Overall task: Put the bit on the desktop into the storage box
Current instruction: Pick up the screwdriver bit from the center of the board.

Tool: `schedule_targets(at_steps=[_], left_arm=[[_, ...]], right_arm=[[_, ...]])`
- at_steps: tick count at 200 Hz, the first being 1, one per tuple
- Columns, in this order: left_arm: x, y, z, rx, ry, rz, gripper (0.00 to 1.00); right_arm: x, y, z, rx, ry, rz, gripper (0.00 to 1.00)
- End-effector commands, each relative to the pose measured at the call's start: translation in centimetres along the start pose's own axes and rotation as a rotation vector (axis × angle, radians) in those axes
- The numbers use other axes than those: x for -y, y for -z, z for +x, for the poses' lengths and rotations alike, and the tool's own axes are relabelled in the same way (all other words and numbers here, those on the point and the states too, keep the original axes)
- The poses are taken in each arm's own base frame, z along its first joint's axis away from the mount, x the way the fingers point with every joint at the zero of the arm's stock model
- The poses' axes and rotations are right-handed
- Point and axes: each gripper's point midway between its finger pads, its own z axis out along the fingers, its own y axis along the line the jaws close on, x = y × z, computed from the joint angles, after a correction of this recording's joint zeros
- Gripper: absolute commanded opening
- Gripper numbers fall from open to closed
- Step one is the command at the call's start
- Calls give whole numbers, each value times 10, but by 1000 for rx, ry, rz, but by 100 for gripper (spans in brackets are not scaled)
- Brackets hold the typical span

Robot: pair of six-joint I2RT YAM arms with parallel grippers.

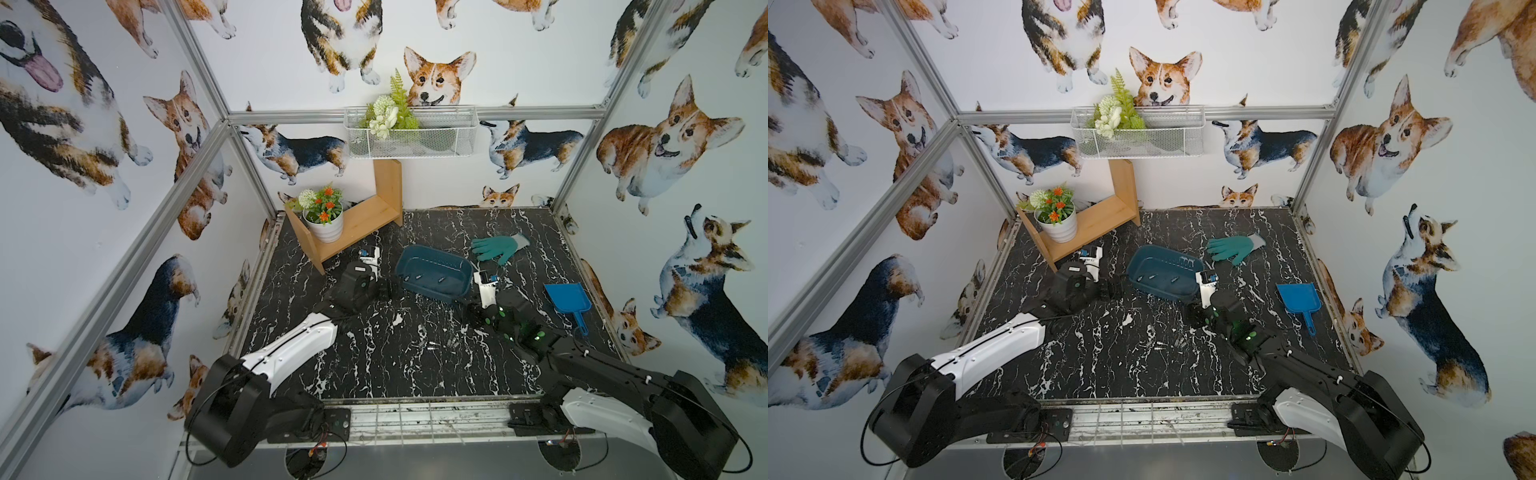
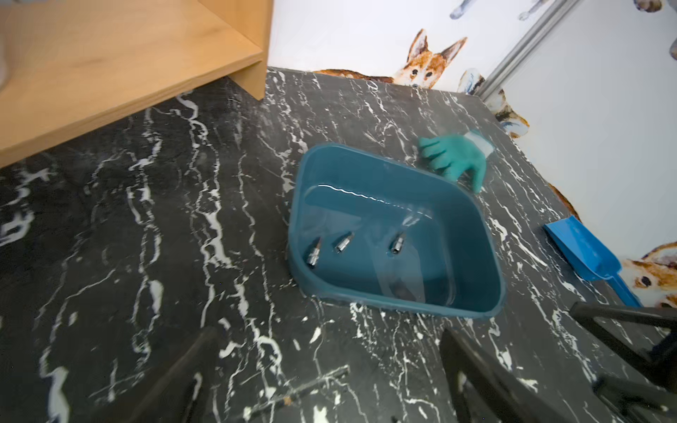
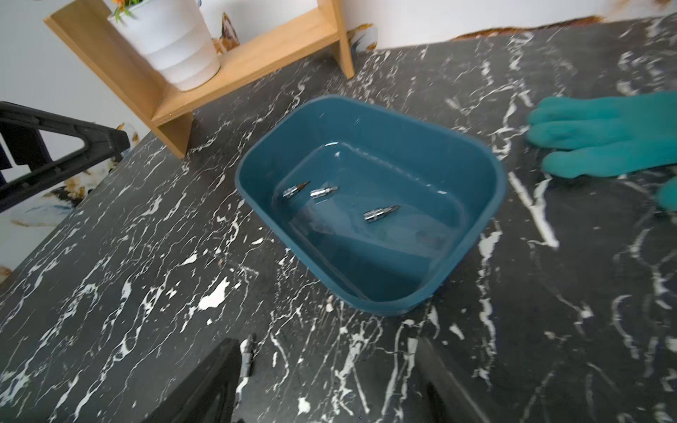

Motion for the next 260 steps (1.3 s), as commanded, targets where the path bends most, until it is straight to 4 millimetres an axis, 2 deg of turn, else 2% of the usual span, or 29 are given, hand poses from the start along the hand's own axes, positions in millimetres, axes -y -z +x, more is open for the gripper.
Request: schedule_targets(at_steps=[1, 56, 101, 152, 170, 187, 260], left_arm=[[-17, 16, 0, 72, -13, -40, 100], [-44, 51, 19, 207, -57, -110, 100], [-59, 66, 15, 271, -54, -184, 100], [-61, 70, 15, 297, -49, -187, 100], [-61, 69, 16, 290, -51, -189, 100], [-61, 67, 17, 282, -53, -190, 100], [-61, 64, 17, 276, -56, -187, 100]], right_arm=[[-13, -10, 19, -90, 20, -6, 80], [-51, -36, 49, -253, 31, -47, 71], [-72, -55, 76, -377, 108, -3, 64], [-76, -70, 97, -454, 177, 69, 55], [-75, -73, 100, -465, 187, 85, 47], [-73, -75, 102, -476, 191, 98, 43], [-65, -82, 107, -492, 210, 147, 35]])
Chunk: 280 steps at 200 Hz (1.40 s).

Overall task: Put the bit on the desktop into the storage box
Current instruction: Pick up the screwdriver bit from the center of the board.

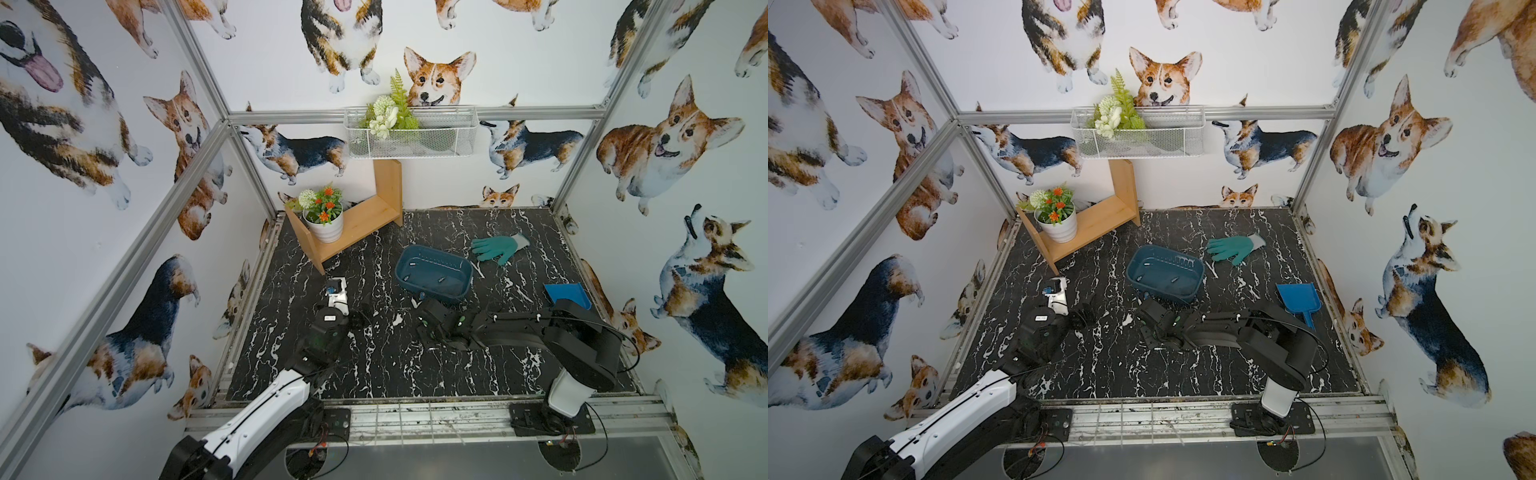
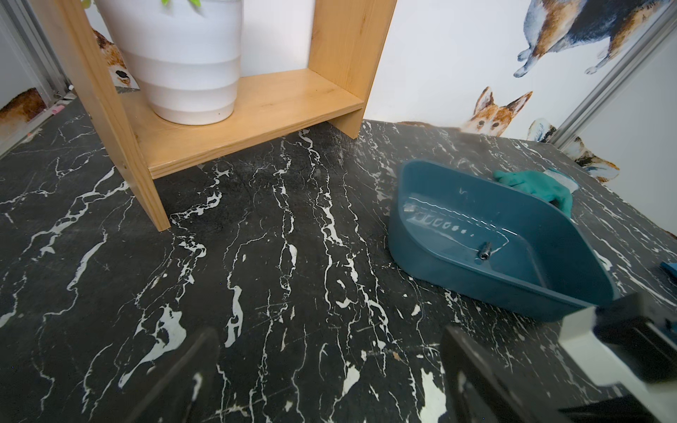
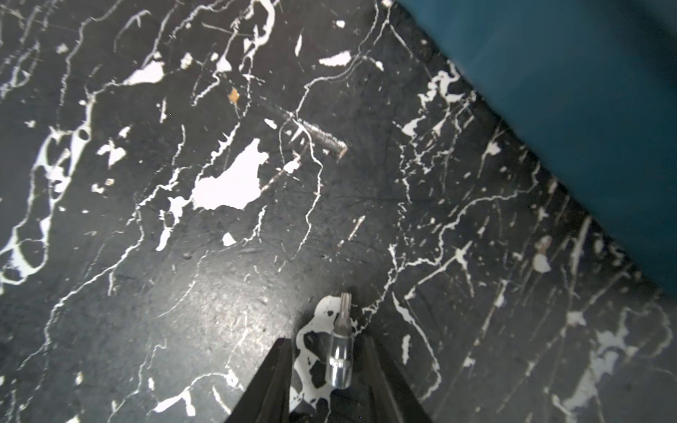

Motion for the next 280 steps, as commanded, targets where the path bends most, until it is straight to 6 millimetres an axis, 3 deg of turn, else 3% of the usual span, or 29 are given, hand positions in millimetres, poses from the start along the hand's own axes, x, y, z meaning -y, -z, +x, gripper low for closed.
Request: schedule_targets(at_steps=[1, 110, 155, 229, 280], left_arm=[[2, 0, -10, 34, 1, 8, 100], [2, -1, -8, 26, -3, 7, 100], [2, 0, -11, 38, -1, 8, 100], [7, 3, -12, 43, -11, 38, 100], [10, 4, -13, 47, -16, 58, 100]], right_arm=[[6, -2, 2, -11, -2, 39, 34], [14, -6, 13, -68, 14, 84, 17], [14, -3, 9, -56, 19, 89, 11], [24, 34, -36, 73, -2, 87, 10], [63, 81, -102, 288, -114, 28, 11]])
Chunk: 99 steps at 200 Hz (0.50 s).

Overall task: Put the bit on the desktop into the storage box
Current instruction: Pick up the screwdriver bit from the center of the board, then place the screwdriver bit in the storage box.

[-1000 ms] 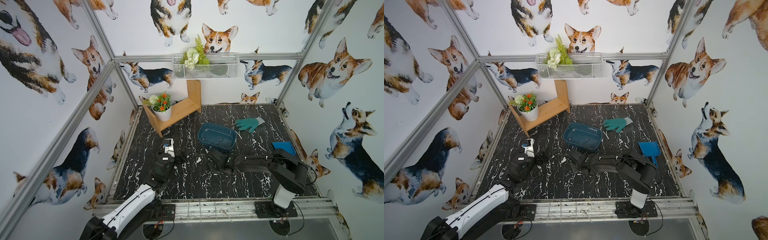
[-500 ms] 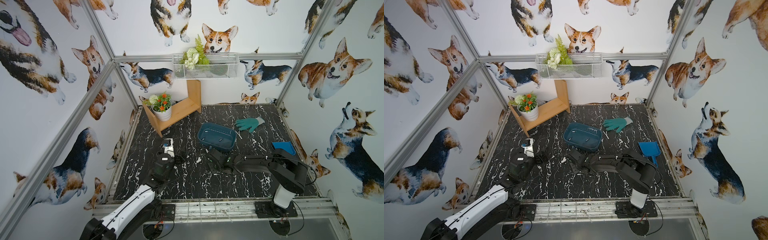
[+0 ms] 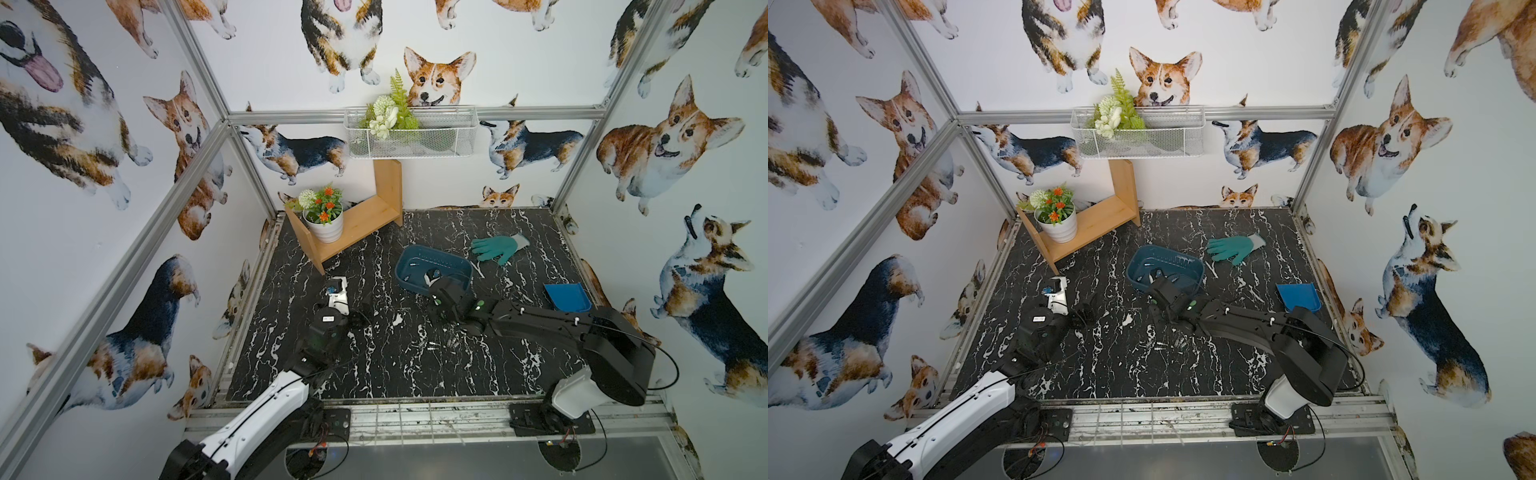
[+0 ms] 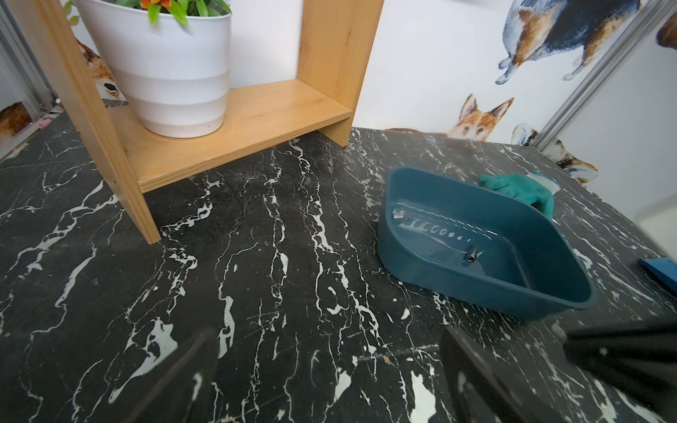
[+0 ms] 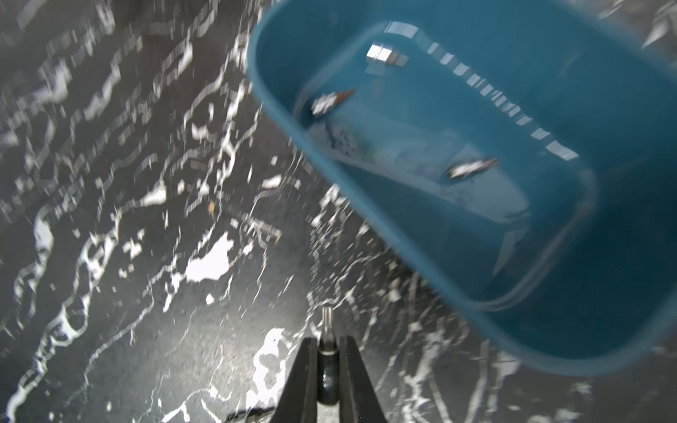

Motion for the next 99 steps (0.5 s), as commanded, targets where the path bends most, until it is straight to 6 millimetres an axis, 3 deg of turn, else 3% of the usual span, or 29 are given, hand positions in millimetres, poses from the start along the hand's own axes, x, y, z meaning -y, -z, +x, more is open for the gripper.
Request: schedule_targets(at_steps=[1, 35, 66, 99], left_arm=[[3, 0, -6, 27, -3, 14, 100], [2, 0, -5, 23, -5, 10, 100], [2, 0, -4, 22, -4, 13, 100], [3, -1, -4, 19, 0, 16, 100]], right_arm=[[9, 13, -36, 109, -27, -39, 11], [44, 17, -71, 204, -100, -28, 11], [67, 1, -82, 215, -151, -23, 11], [76, -24, -86, 206, -186, -36, 11]])
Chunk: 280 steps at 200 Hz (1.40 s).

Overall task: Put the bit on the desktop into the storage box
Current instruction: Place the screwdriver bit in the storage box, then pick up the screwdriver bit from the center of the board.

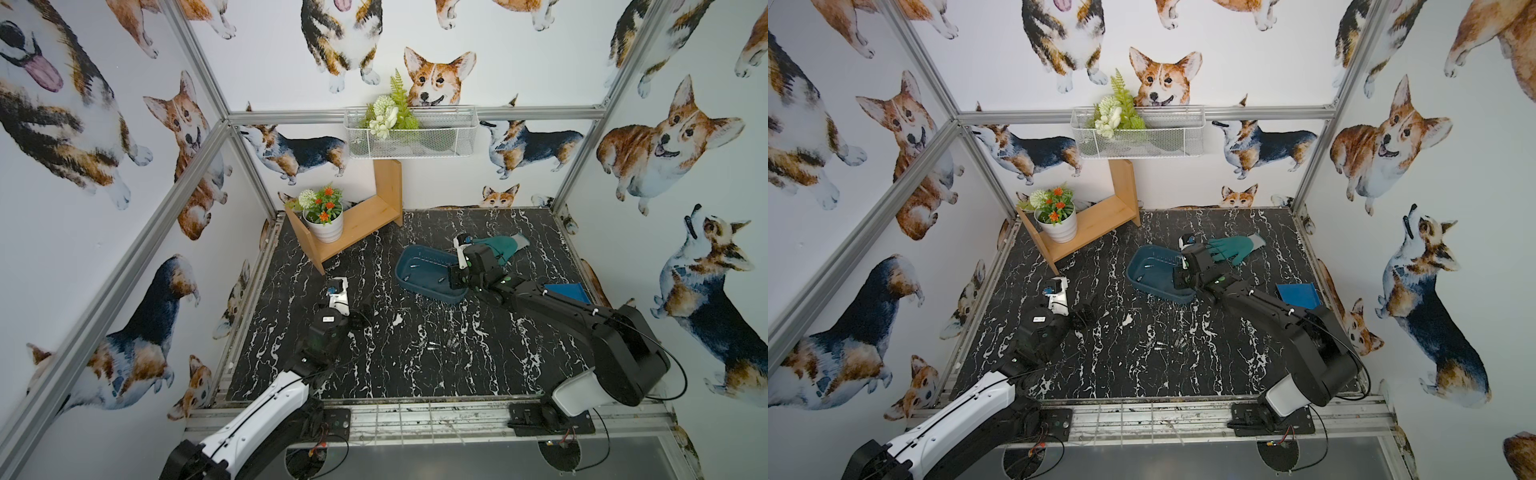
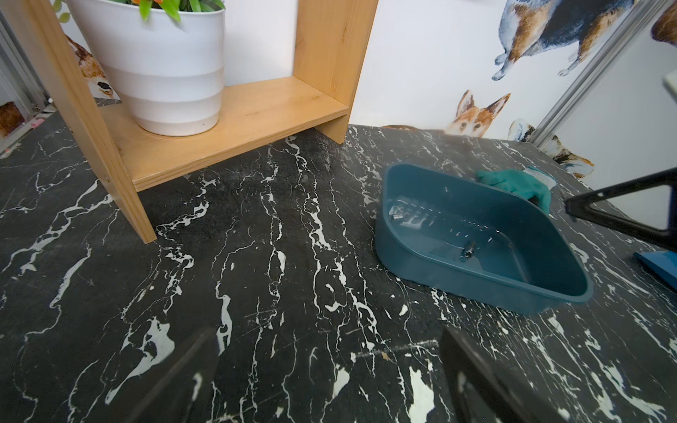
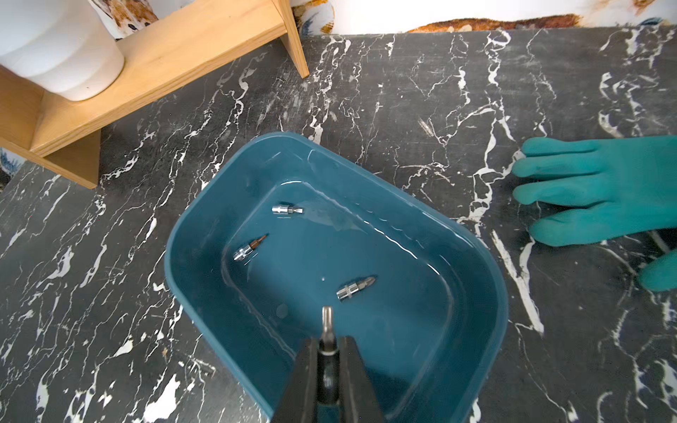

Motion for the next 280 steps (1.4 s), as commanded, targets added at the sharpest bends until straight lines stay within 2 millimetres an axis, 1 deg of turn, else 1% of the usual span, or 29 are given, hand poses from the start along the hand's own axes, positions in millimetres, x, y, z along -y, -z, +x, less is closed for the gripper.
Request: schedule_targets(at_steps=[1, 28, 51, 58, 71, 78, 97, 119, 127, 141, 170, 189, 193, 209, 215, 223, 230, 235, 237, 255, 280], left_arm=[[3, 0, -7, 27, 4, 16, 100], [6, 0, -7, 25, 6, 32, 100], [7, 0, -6, 21, 5, 38, 100], [7, 0, -7, 23, 5, 38, 100], [8, 0, -7, 23, 8, 41, 100], [8, 0, -7, 23, 9, 45, 100], [12, -1, -6, 14, 9, 61, 100], [17, -3, -5, 0, 7, 88, 100], [20, -3, -6, 0, 8, 102, 100], [23, -3, -7, 2, 7, 121, 100], [25, -5, -6, -23, 16, 120, 100], [31, -7, -4, -60, 13, 144, 100], [33, -7, -4, -68, 11, 151, 100], [40, -7, -2, -105, -4, 166, 100], [43, -6, -1, -116, -13, 171, 100], [47, -6, 2, -134, -21, 174, 100], [50, -4, 3, -145, -21, 173, 100], [52, -4, 7, -156, -22, 175, 100], [53, -3, 7, -158, -22, 177, 100], [60, 0, 17, -188, -21, 185, 100], [75, 4, 29, -248, -52, 208, 100]], right_arm=[[-8, -14, -15, 43, -18, -58, 11], [-5, -37, -13, 15, -26, -55, 12], [-4, -49, -13, -5, -34, -57, 15], [-5, -51, -14, -8, -35, -59, 19], [-8, -50, -15, -10, -29, -75, 34], [-10, -48, -17, -6, -27, -83, 40], [-11, -38, -23, 13, -25, -91, 48], [-11, -22, -26, 30, -21, -98, 52], [-11, -13, -28, 43, -19, -104, 53], [-10, 2, -25, 62, -13, -111, 56], [-5, 31, -11, 98, -1, -131, 60], [-2, 49, -2, 147, 3, -152, 62], [-1, 53, 0, 160, 0, -154, 67], [6, 65, 7, 207, -14, -147, 72], [9, 69, 10, 223, -18, -141, 76], [12, 74, 14, 246, -24, -142, 85], [13, 83, 14, 282, -27, -149, 87], [15, 86, 16, 297, -31, -147, 99], [16, 88, 16, 305, -32, -148, 100], [21, 95, 27, 347, -35, -152, 100], [28, 101, 36, 380, -57, -146, 100]])
